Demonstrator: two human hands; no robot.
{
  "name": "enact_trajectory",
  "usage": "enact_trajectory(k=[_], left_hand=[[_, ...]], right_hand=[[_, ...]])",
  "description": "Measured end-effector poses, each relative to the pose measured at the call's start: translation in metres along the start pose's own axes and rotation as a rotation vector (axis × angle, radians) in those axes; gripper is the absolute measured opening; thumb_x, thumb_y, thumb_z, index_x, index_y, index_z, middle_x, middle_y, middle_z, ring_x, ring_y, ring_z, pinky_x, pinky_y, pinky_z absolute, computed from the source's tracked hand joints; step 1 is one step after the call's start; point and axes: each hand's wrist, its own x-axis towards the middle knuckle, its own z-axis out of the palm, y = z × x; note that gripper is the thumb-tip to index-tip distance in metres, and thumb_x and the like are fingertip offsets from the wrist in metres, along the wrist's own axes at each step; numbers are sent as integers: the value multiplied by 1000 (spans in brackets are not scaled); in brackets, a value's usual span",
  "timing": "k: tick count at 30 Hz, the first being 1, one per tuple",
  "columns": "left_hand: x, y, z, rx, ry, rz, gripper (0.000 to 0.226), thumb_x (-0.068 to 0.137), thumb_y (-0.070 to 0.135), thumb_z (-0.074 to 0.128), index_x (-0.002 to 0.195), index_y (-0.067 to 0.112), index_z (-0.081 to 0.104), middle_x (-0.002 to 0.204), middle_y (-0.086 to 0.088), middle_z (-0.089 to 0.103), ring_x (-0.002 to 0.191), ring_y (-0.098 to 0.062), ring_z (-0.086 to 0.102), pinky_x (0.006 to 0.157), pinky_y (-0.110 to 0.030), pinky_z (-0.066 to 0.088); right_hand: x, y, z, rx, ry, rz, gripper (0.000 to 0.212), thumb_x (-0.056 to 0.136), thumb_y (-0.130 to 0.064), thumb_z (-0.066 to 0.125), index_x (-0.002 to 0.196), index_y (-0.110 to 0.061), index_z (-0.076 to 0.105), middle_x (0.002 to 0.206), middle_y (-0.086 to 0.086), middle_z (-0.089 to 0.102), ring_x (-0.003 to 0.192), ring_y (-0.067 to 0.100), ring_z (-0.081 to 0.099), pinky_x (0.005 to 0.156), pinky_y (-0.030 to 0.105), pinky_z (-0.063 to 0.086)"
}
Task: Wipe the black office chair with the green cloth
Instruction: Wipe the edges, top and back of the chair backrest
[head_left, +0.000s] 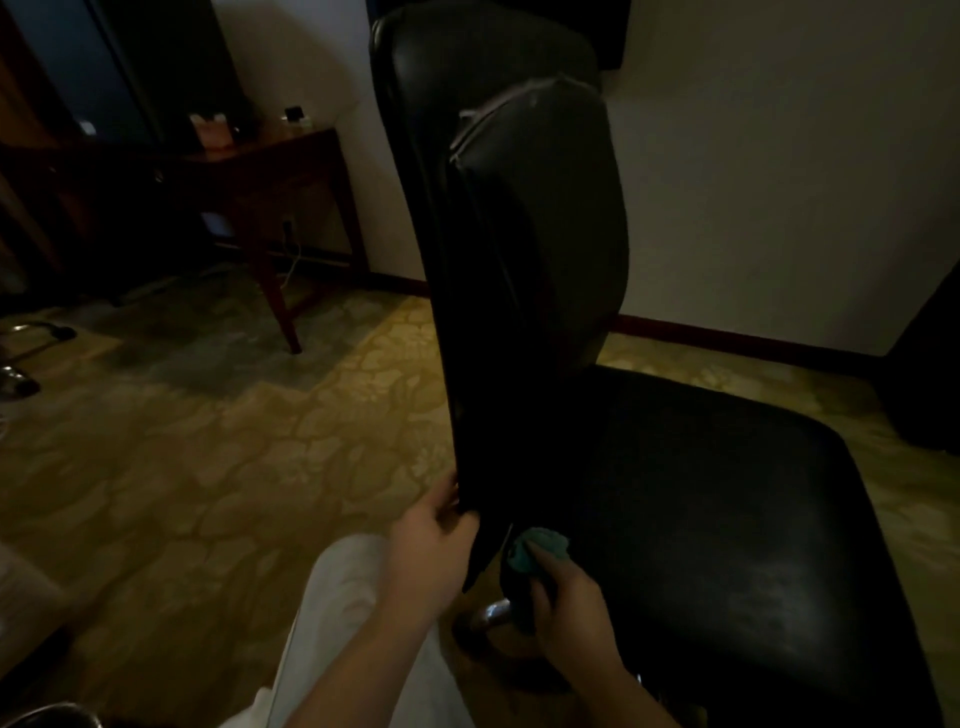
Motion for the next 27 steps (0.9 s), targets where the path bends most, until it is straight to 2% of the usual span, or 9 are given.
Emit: enact_trajectory(k=[3, 5, 8, 10, 12, 16, 18, 22, 27], left_hand=[[2, 11, 3, 48, -17, 2, 47, 96, 35, 61, 142, 37, 49, 100, 16, 73, 92, -8, 70, 82, -43, 60], [2, 20, 6, 86, -12, 7, 50, 91, 37, 62, 139, 31, 50, 98, 11, 73, 91, -14, 70, 82, -48, 59], [5, 30, 6, 107, -22, -32, 40, 97, 28, 59, 136, 26, 50, 99, 4, 71, 91, -17, 69, 83, -45, 58], [5, 36, 3, 132, -38, -10, 38, 100, 26, 55, 138, 25, 49, 93, 2, 70, 80, -14, 67, 69, -35, 57], [3, 46, -1, 147, -16, 46, 38, 101, 26, 52, 139, 26, 50, 89, 6, 68, 74, -8, 64, 58, -23, 50], [1, 70, -10, 52, 56, 128, 38, 102, 22, 53, 139, 24, 52, 110, 12, 67, 98, -2, 65, 82, -28, 58], [2, 80, -16, 1, 85, 168, 39, 101, 16, 54, 140, 20, 53, 110, 12, 67, 94, 6, 64, 74, -13, 54], [4, 98, -37, 59, 141, 267, 35, 97, 24, 62, 132, 22, 61, 95, 21, 67, 82, 18, 62, 67, -7, 49], [3, 130, -64, 197, 312, 448, 25, 90, 35, 70, 112, 24, 75, 71, 12, 67, 71, 7, 61, 59, -13, 46]], right_hand=[[-3, -13, -16, 198, 75, -2, 41, 96, -15, 56, 135, -29, 54, 131, -10, 57, 119, 0, 50, 106, 19, 37], [-5, -26, -29, 323, 99, 9, 38, 95, -16, 58, 132, -26, 56, 125, -14, 59, 114, -4, 53, 102, 17, 40], [-13, -42, -50, 433, 141, -23, 32, 94, -16, 60, 123, -29, 63, 110, -21, 67, 104, -6, 61, 90, 14, 48], [-19, -55, -63, 491, 176, -64, 29, 94, -13, 60, 113, -33, 66, 99, -22, 70, 97, -2, 65, 79, 16, 53], [-25, -72, -74, 550, 195, -109, 29, 94, -13, 60, 115, -32, 66, 103, -22, 69, 99, 1, 66, 82, 23, 55], [-33, -116, -96, 609, 252, -257, 34, 92, -11, 60, 121, -28, 65, 112, -16, 68, 105, 3, 64, 85, 32, 57], [-36, -138, -109, 589, 281, -337, 37, 92, -12, 60, 117, -39, 62, 111, -25, 65, 105, 0, 63, 84, 28, 56], [-32, -170, -136, 538, 353, -431, 40, 93, -16, 59, 114, -49, 56, 113, -30, 61, 106, -6, 60, 84, 22, 55], [-16, -194, -160, 428, 370, -486, 39, 94, -19, 57, 129, -34, 55, 118, -24, 58, 110, -8, 56, 86, 13, 50]])
